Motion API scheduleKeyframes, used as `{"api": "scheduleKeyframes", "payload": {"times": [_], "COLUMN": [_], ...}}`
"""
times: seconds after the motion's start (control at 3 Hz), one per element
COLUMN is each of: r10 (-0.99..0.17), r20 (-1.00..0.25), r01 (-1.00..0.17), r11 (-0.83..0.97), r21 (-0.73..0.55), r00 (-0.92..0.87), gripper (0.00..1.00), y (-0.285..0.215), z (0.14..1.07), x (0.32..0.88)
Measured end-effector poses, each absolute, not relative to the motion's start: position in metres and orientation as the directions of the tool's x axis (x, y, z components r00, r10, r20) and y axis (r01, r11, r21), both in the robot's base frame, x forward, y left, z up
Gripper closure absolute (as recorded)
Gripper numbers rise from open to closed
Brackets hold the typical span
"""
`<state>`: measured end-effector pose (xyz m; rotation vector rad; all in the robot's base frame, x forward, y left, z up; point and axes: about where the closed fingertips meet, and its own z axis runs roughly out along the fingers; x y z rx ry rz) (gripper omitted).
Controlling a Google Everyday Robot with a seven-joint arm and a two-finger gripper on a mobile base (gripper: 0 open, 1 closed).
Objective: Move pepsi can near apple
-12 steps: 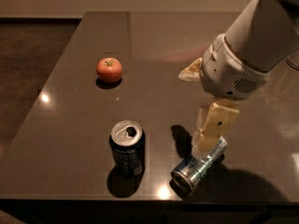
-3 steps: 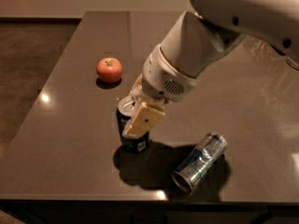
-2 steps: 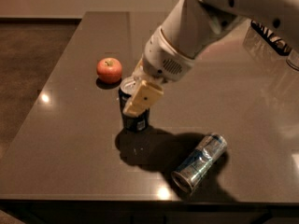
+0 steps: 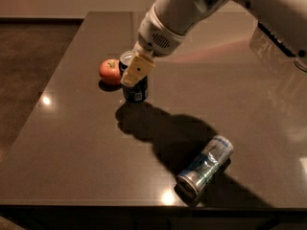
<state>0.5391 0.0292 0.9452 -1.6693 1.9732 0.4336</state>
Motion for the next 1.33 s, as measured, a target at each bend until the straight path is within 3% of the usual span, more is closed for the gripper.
{"api": "scheduleKeyframes", "payload": {"times": [0.67,1.33], "r10": [-0.812,-0.806], "r20": [-0.558,-0.553], "r01": [-0.96,-0.951], "r11": [0.266,0.3], "r21": [-0.088,-0.07], "r00": [-0.174,-0.214], "gripper": [1.0,0.51], "y": [0.029,0.023], "z": [0.93,0.91], "x": [0.601,0.615]}}
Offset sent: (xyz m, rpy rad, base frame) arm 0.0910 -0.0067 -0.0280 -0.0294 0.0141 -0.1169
